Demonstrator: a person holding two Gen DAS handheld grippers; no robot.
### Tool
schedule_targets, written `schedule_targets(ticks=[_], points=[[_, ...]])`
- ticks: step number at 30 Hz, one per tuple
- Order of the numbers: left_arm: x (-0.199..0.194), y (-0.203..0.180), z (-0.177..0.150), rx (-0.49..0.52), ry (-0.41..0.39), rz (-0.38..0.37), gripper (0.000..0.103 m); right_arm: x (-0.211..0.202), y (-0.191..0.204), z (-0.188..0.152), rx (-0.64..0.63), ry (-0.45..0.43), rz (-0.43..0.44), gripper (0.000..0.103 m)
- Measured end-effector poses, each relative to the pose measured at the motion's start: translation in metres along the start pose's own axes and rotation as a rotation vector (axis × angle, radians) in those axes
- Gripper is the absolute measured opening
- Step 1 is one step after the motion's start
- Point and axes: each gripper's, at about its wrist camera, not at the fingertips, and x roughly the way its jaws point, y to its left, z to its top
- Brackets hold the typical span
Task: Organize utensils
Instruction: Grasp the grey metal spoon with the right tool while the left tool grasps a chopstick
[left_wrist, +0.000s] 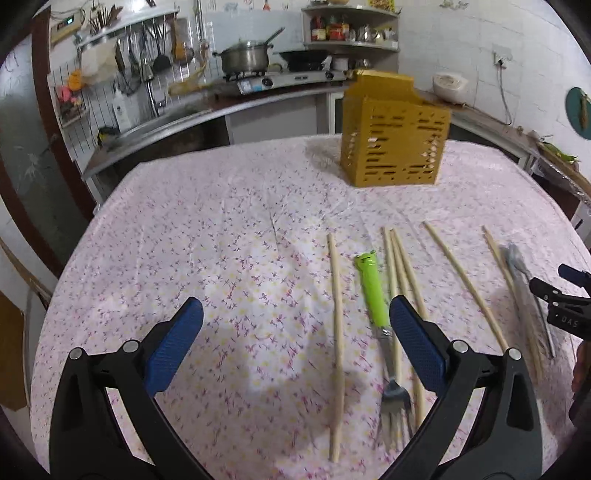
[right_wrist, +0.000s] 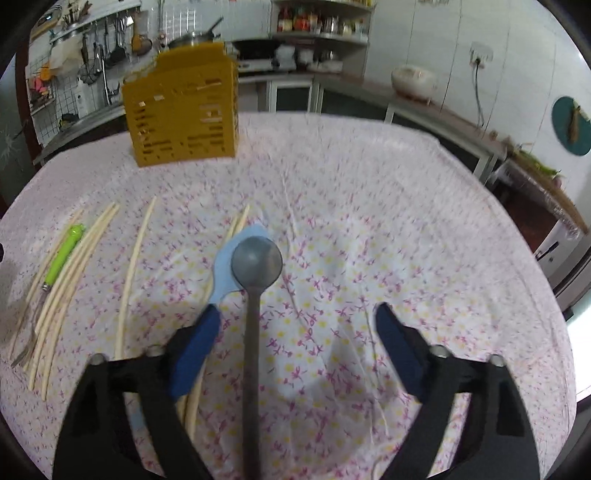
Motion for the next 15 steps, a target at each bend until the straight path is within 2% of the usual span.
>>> schedule_targets(ticks=[2, 3, 7, 10, 15], points=[[0.01, 0.0, 0.004, 0.003, 0.028, -0.024, 0.09, 0.008, -0.001, 0.001, 0.003, 0.031, 0.016, 0.069], [0.019, 0.0, 0.006, 0.002, 0.051, -0.028, 0.088, 0.013, -0.001, 0.001, 0.006, 0.054, 0.03, 0.063], [0.042, 0.004, 0.013, -0.028, 0.123, -0.06, 0.077, 0.02, 0.0, 0.005, 0.001, 0.065, 0.038, 0.06], [0.058, 0.003, 0.015, -0.046, 0.187, -0.096, 0.075, 0.025, -0.002, 0.013, 0.019, 0.085, 0.067, 0.058], [0.074, -0.004, 0.018, -0.019, 0.24, -0.086, 0.066, 0.032, -0.002, 0.025, -0.001, 0.12, 0.071, 0.046]])
